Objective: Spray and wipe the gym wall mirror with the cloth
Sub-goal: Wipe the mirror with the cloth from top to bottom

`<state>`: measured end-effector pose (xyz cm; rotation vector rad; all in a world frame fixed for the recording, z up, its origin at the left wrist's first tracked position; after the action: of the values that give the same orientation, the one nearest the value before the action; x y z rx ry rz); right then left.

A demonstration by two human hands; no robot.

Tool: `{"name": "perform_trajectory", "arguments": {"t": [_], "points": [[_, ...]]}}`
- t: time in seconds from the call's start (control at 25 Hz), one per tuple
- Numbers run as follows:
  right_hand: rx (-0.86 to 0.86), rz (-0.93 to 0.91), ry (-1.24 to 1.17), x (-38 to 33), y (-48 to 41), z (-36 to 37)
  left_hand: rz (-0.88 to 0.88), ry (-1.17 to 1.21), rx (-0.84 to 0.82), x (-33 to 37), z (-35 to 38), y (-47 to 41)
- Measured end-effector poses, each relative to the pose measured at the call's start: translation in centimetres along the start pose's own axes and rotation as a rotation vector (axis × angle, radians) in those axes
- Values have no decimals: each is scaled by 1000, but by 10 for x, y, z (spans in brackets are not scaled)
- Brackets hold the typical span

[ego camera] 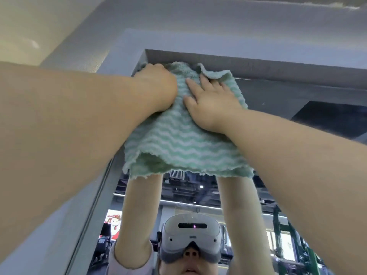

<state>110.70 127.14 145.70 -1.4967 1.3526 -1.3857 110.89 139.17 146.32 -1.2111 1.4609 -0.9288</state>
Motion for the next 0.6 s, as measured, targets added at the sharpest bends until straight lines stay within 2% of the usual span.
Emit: {"name": "perform_trajectory", "arguments": {"t": [0.08, 0.2, 0.28, 0.48, 0.6], "points": [[18, -13, -22, -5, -7, 1, -4, 106, 0, 9, 0, -5], [17, -50, -57, 4, -8, -1, -159, 352, 124, 6, 21, -7], [33, -17, -58, 19, -6, -5, -180, 463, 124, 5, 31, -10], [48, 42, -52, 32, 1, -8, -111, 395, 133, 4, 33, -7], [68, 55, -54, 51, 8, -9, -101, 390, 151, 28, 28, -7]]}}
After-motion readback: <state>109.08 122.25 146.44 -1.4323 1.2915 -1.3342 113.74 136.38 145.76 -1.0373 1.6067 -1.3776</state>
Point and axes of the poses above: each hand's wrist, its own y-axis away from the middle knuckle, its own z-axis out of the palm, x = y × z, the point moved 5 cm from there along -y, towards the middle knuckle, and after that the axes turned 6 degrees about z, right-handed, at the moved point
